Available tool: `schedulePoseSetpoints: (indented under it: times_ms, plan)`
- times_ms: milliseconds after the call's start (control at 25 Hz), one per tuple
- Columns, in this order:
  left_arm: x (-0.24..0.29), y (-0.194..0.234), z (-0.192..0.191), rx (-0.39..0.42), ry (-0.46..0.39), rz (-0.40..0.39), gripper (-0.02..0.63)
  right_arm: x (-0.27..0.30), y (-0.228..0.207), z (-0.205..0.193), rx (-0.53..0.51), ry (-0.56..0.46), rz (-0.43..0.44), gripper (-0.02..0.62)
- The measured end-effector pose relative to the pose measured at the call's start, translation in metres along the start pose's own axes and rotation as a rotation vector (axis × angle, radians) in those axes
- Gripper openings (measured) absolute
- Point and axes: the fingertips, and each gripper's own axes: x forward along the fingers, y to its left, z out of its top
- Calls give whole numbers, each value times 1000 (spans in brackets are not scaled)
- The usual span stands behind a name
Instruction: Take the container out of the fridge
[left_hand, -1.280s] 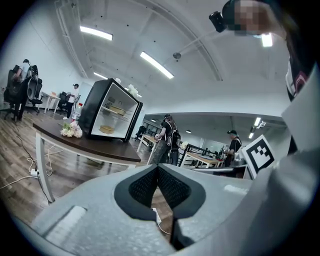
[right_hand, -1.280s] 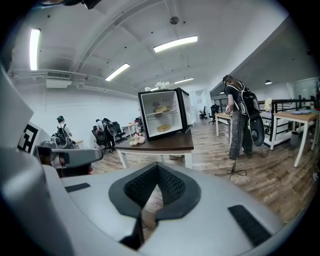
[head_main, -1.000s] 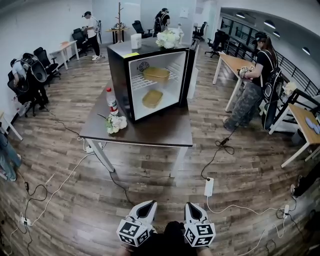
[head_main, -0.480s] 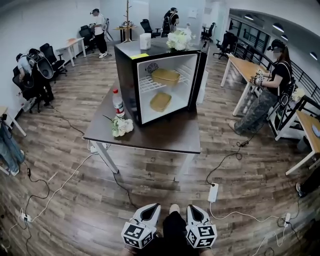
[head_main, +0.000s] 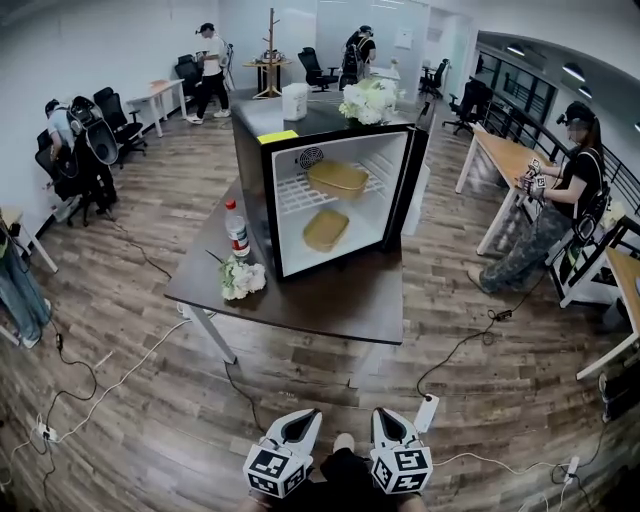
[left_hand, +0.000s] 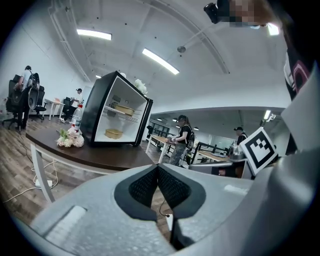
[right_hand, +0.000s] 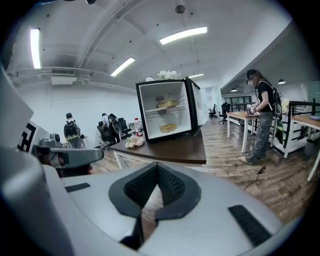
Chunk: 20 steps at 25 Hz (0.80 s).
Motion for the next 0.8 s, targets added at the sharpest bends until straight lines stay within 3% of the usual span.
schedulePoseSetpoints:
  times_ms: [240, 800]
  plan:
    - [40, 14, 25, 8, -21, 47, 8, 37, -25, 30, -9, -6, 51, 9]
    - [120, 21, 28, -44, -19, 155, 8, 97, -92, 54, -44, 39, 159, 9]
